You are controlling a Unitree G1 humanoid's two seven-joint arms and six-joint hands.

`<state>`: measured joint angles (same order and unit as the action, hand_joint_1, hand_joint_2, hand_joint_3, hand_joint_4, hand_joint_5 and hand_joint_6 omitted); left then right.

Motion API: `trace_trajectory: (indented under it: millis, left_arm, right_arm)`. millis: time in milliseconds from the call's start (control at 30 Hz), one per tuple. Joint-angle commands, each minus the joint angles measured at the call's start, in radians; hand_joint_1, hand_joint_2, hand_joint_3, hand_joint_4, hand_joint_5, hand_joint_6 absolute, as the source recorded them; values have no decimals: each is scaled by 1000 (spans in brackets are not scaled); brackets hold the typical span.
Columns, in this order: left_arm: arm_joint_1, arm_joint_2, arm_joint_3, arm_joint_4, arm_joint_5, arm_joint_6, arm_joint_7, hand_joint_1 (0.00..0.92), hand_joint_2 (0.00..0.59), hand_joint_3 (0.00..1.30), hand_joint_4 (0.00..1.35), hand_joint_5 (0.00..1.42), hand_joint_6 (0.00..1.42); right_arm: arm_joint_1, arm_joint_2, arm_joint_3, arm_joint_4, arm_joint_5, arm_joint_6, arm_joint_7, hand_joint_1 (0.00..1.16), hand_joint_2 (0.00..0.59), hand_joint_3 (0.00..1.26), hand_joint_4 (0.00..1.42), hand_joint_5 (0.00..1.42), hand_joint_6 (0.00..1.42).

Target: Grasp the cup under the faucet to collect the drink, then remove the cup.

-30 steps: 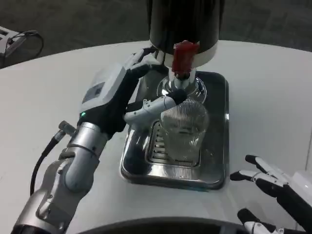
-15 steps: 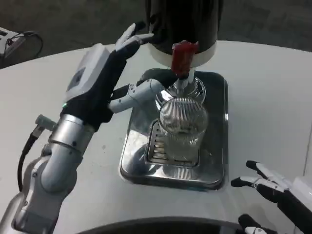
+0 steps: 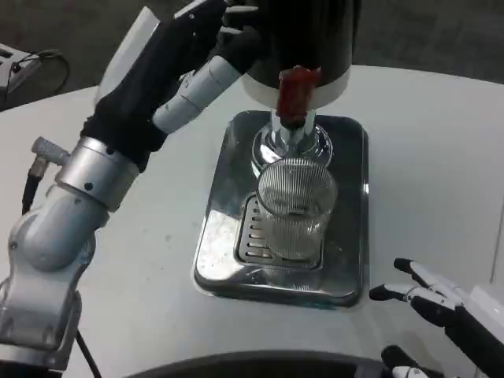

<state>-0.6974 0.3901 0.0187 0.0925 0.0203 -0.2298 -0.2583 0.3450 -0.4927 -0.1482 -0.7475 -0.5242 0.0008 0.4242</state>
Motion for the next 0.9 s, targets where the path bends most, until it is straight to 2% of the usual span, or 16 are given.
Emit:
trace_trajectory:
  millis: [33, 267, 433, 733, 900]
  left_arm:
    - [-42, 4, -4, -10, -62, 69, -90, 0, 57, 291, 320, 438, 406]
    - [-144, 4, -30, 92, -107, 185, -233, 0, 63, 249, 238, 379, 372]
    - [-197, 0, -49, 164, -116, 229, -296, 0, 66, 242, 223, 361, 352]
    - [-200, -12, -61, 196, -122, 199, -335, 0, 73, 314, 289, 410, 401]
    - [-202, -8, -61, 242, -116, 190, -343, 0, 78, 302, 281, 405, 404]
  right_arm:
    - [2, 7, 7, -12, -7, 2, -4, 371, 479, 216, 0, 37, 256]
    - [-4, 9, 8, -12, -10, 6, -2, 371, 479, 210, 0, 37, 256]
    - [-9, 9, 7, -7, -10, 4, -4, 371, 479, 207, 0, 37, 256]
    - [-32, 7, 17, 15, -13, 15, -2, 371, 479, 207, 0, 37, 256]
    - [-62, 1, 37, 26, -21, 27, 7, 371, 479, 207, 0, 37, 256]
